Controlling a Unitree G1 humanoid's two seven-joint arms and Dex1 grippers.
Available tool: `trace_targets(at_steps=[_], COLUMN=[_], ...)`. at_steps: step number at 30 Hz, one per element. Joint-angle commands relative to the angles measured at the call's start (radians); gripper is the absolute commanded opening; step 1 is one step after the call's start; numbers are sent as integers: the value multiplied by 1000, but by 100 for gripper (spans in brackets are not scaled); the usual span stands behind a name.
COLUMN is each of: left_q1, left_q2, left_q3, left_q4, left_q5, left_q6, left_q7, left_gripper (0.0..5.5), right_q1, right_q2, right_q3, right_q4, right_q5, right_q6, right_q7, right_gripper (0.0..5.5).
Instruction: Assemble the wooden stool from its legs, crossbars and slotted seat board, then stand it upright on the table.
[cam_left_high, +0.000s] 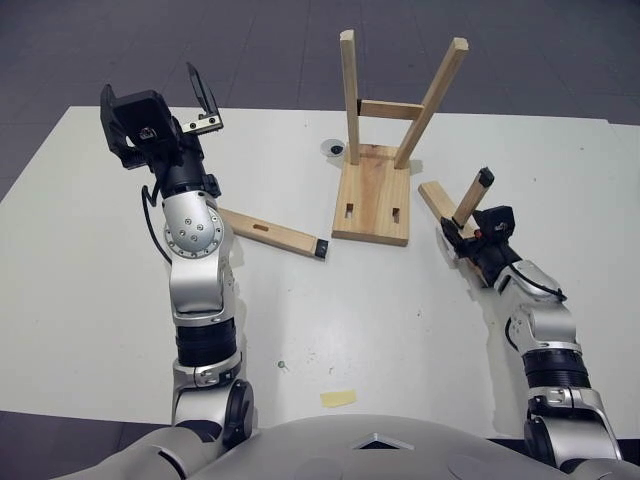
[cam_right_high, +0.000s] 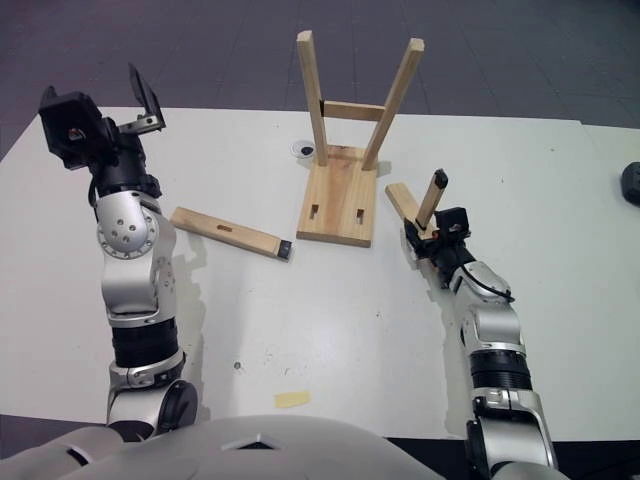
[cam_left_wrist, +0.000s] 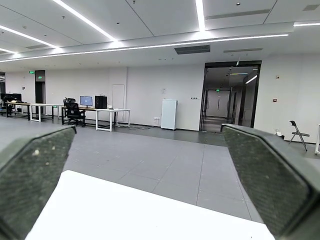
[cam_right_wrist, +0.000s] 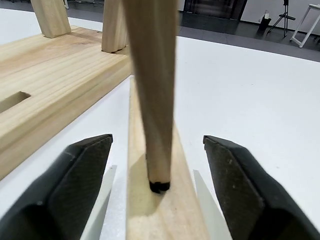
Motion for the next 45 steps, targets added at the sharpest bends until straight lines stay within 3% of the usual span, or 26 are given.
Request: trace_targets(at_steps=[1, 8, 15, 23, 30, 39, 45], left_q1=[-13, 6, 16, -8, -6, -11, -4], left_q2=[-3, -7, -4, -8, -7, -6, -7], left_q3=[-7, -18, -11, 2, 10, 15, 12], left_q4=[3, -10, -8, 5, 6, 13, 13], left_q5=[13, 31, 32, 26, 23, 24, 27], left_q6=[0, -6, -6, -4, 4, 1, 8], left_q7=[1, 4, -1, 5, 4, 6, 4], left_gripper=[540, 540, 540, 540, 540, 540, 540], right_q1=[-36, -109, -244, -429, -410, -521, -390], right_q2=[-62, -136, -135, 27, 57, 81, 12], right_q3=[-33, -50, -156, -70, -30, -145, -58], right_q4=[-127, -207, -254, -155, -80, -142, -79], right_q5=[22, 16, 158, 51, -44, 62, -58], right_q6=[55, 108, 168, 88, 120, 114, 196], right_q7=[47, 115, 149, -37, -114, -148, -118], right_gripper=[423, 537, 537, 537, 537, 537, 537])
